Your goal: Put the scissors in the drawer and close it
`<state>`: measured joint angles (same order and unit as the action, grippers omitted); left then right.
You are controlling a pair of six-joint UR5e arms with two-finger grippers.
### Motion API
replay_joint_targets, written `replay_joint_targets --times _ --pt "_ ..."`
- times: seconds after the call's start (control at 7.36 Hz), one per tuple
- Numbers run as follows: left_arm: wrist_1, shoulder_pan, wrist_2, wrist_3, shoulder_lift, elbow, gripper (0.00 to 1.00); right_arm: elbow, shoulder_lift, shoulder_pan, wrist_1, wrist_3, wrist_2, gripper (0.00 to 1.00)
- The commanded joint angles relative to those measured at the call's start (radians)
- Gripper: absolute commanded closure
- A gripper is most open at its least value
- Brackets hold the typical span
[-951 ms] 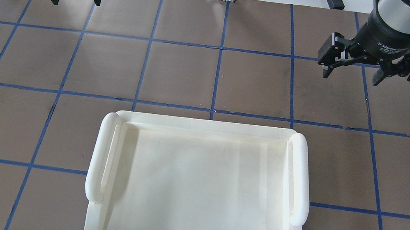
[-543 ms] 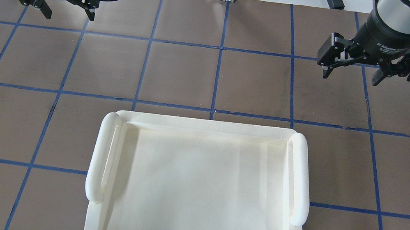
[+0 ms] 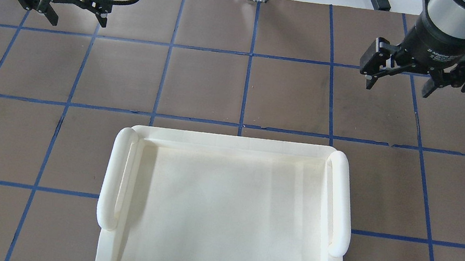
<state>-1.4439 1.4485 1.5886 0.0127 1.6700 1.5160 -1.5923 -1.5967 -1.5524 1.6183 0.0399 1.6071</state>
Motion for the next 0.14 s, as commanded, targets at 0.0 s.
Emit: replay_joint_targets --times 0.0 --pt "-0.012 0.0 -0.001 0.001 -0.004 0.001 0.0 0.0 0.0 0.0 0.0 0.0 0.001 0.0"
